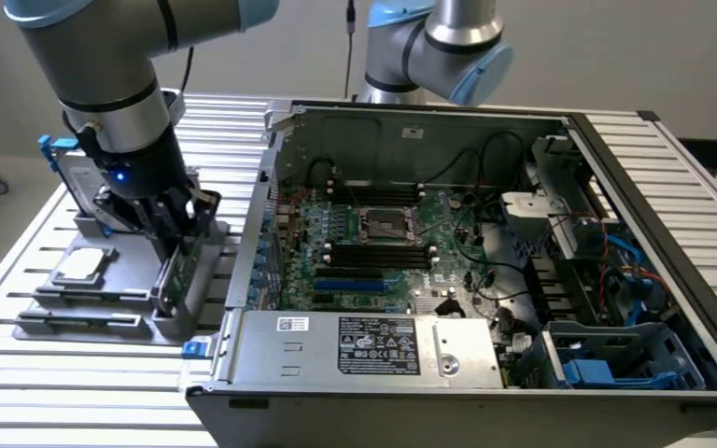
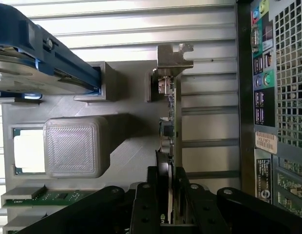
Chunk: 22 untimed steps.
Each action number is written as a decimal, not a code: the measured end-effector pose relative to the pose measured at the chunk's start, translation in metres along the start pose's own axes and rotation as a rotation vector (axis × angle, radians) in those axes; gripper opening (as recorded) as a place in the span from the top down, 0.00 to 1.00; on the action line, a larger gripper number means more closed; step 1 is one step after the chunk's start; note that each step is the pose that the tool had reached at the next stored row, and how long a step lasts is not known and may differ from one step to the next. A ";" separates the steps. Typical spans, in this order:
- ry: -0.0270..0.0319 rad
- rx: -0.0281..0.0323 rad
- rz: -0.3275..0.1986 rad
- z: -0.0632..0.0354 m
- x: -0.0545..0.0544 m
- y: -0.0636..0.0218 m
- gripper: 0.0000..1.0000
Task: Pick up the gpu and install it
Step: 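Pick up the gpu and move the gpu toward the slot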
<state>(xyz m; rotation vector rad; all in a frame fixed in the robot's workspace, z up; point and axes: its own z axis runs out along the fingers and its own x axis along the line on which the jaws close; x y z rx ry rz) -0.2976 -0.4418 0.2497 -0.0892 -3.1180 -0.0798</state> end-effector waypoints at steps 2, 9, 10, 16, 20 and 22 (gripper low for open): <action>0.0004 -0.0027 0.000 -0.0061 0.000 0.0004 0.74; 0.0005 -0.0053 0.000 -0.0362 0.001 0.0018 0.74; 0.0004 -0.0055 0.000 -0.0409 0.001 0.0021 0.74; 0.0004 -0.0054 0.000 -0.0680 0.002 0.0035 0.74; 0.0007 -0.0052 -0.001 -0.0863 0.001 0.0044 0.74; 0.0016 -0.0052 0.000 -0.0955 -0.002 0.0051 0.74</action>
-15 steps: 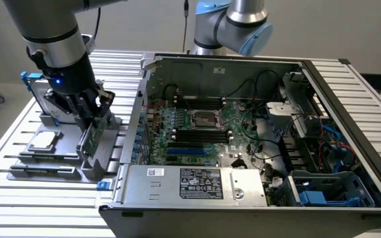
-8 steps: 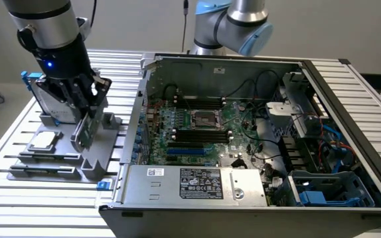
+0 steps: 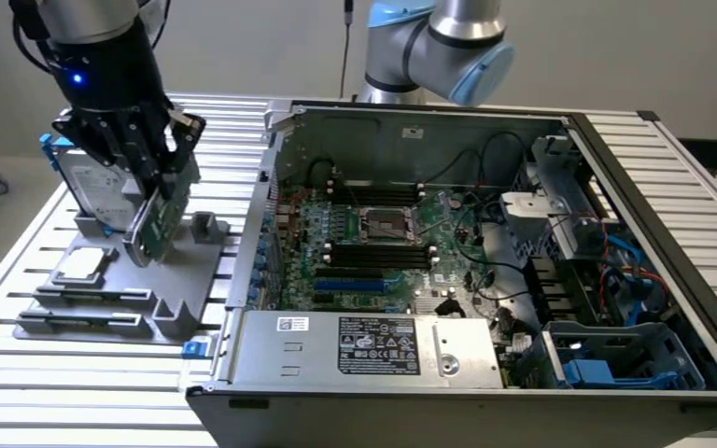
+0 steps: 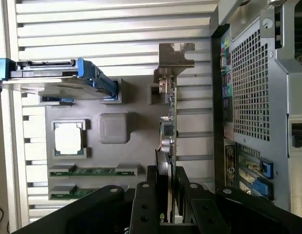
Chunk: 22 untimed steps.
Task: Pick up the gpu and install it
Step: 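Pick up the gpu and move the gpu toward the slot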
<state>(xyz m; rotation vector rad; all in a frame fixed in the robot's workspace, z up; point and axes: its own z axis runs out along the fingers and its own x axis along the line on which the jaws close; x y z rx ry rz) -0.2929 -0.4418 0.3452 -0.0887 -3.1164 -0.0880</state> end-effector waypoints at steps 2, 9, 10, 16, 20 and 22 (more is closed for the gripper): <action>0.0006 -0.0001 0.000 -0.0090 -0.004 0.0008 0.74; 0.0034 0.0001 0.000 -0.0412 -0.028 0.0040 0.74; 0.0040 0.0001 0.000 -0.0459 -0.032 0.0045 0.74; 0.0091 0.0003 0.000 -0.0737 -0.059 0.0076 0.74; 0.0239 0.0010 0.001 -0.0872 -0.077 0.0090 0.74; 0.0341 0.0017 0.002 -0.0895 -0.086 0.0095 0.74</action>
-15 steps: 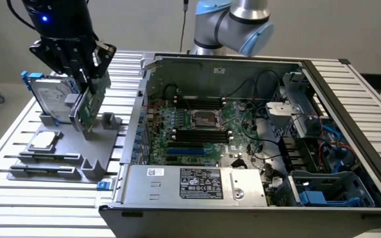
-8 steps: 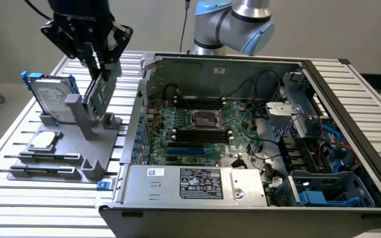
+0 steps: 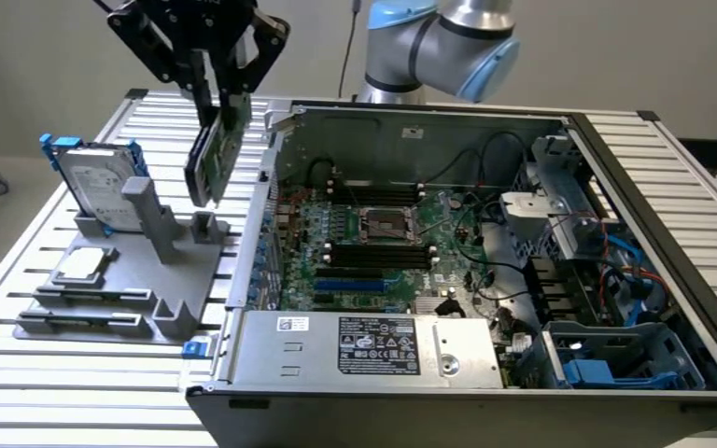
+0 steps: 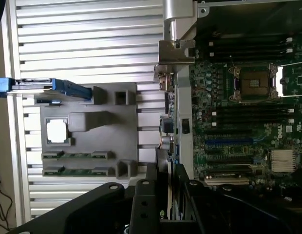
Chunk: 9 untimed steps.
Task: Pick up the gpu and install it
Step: 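Pick up the gpu and move the gpu toward the slot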
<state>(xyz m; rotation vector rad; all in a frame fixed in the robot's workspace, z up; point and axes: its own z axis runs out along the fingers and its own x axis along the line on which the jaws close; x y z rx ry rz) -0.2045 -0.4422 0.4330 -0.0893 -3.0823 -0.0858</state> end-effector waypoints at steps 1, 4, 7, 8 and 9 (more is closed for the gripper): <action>0.0041 0.0002 0.000 -0.0007 -0.004 0.0003 0.74; 0.0085 0.0005 0.000 -0.0014 -0.018 0.0010 0.74; 0.0100 -0.0001 0.001 -0.0015 -0.032 0.0018 0.74; 0.0102 -0.0004 0.000 -0.0015 -0.036 0.0021 0.74; 0.0104 -0.0008 0.001 -0.0015 -0.041 0.0024 0.74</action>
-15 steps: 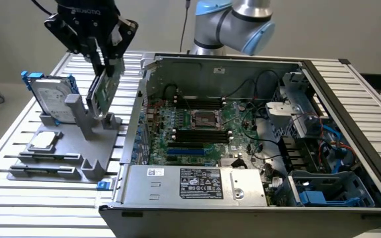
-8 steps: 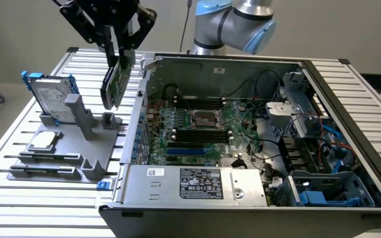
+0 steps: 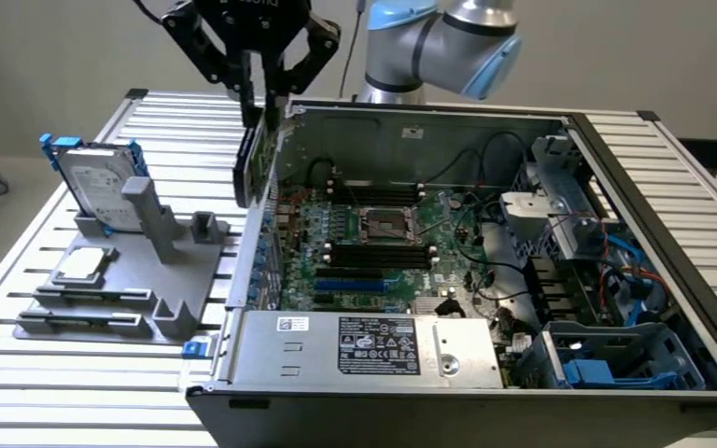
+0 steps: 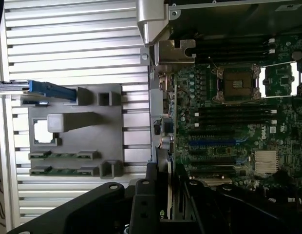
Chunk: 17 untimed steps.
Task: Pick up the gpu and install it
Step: 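Pick up the gpu and move the gpu toward the slot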
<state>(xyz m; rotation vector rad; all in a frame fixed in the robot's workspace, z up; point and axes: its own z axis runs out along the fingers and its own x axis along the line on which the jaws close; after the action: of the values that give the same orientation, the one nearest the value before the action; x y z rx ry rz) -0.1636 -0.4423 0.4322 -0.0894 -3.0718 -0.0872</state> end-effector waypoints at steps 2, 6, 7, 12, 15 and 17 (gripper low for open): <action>0.0005 -0.0006 0.000 0.0000 -0.009 0.0005 0.74; 0.0016 -0.0008 0.000 0.0035 -0.027 0.0013 0.74; 0.0017 -0.0008 0.000 0.0048 -0.032 0.0015 0.74; 0.0016 -0.0008 0.000 0.0121 -0.056 0.0024 0.74; 0.0016 -0.0004 0.000 0.0166 -0.069 0.0029 0.74; 0.0016 0.0000 0.000 0.0196 -0.079 0.0032 0.74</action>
<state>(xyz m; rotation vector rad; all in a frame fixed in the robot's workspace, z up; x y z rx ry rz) -0.0865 -0.4423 0.4074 -0.0894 -3.0703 -0.0872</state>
